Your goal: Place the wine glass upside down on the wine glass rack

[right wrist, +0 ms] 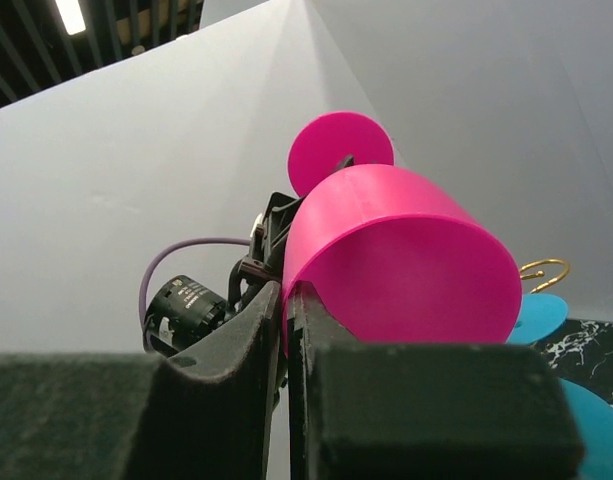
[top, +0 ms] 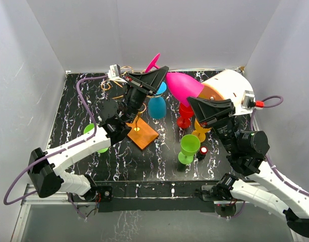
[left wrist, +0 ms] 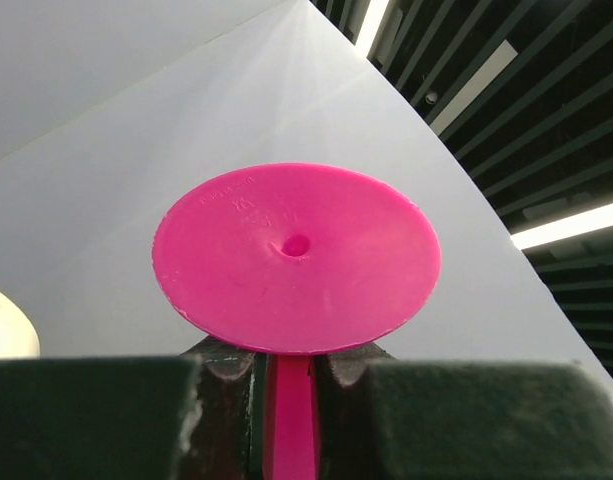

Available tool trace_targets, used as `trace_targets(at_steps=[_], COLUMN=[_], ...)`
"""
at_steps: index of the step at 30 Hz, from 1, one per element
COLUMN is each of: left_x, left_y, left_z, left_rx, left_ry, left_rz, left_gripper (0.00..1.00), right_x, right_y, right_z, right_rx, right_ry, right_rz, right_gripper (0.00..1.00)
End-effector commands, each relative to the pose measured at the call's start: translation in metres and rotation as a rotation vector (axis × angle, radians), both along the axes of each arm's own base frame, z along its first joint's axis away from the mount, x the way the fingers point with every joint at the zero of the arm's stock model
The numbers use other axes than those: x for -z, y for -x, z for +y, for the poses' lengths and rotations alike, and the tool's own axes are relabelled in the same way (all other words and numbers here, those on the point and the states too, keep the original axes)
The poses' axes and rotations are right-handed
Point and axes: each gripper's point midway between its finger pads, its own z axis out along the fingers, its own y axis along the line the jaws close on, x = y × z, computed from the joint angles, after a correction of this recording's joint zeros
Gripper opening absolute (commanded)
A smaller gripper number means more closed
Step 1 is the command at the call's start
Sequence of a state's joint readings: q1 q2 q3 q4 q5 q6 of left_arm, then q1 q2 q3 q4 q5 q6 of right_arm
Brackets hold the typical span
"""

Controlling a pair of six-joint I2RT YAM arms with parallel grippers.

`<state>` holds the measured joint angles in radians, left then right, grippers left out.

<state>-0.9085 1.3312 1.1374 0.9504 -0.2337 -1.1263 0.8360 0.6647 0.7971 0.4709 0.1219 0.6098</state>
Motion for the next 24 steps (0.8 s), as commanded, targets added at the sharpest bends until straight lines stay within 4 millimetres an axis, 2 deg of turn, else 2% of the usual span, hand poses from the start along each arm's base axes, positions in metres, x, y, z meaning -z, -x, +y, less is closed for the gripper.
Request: trace_targets(at_steps=[1,4,6,7,10,14,20,24], left_x=[-0.050,-0.053,-0.055,-0.057,-0.056,-0.045,-0.041,-0.031], left_y=[0.022,0.024,0.026,0.027,0.029,0.021,0.041,0.056], left_z=[0.028,0.029,0.032,0.034,0.039,0.046,0.048,0.044], left_rx=[-0.026,-0.039,-0.057,-0.070,-0.118,-0.203,-0.199,-0.149], left_ry=[0.097,0.083,0.066,0.054,-0.029,-0.147,-0.288,-0.429], left_rz=[-0.112,-0.130,-0.148,-0.160,-0.181,-0.144,-0.258,-0.315], left_gripper=[0.00,0.00,0.00,0.00,0.00,0.00,0.00,0.00], right_x=[0.009,0.012,0.014,0.015,0.022,0.024,0.017,0.001], right_y=[-0.006,-0.009,-0.008,-0.007,-0.009,-0.008,-0.013,-0.016], right_z=[-0.006,-0.010,-0.013,-0.015,-0.028,-0.052,-0.084,-0.090], right_rx=[0.039,0.072,0.089,0.101,0.173,0.271,0.422,0.461], right_ry=[0.014,0.049,0.072,0.087,0.136,0.170,0.207,0.252], right_rz=[0.060,0.077,0.066,0.059,0.063,0.065,0.108,0.141], right_gripper=[0.15,0.47,0.60,0.63,0.66,0.67,0.68,0.68])
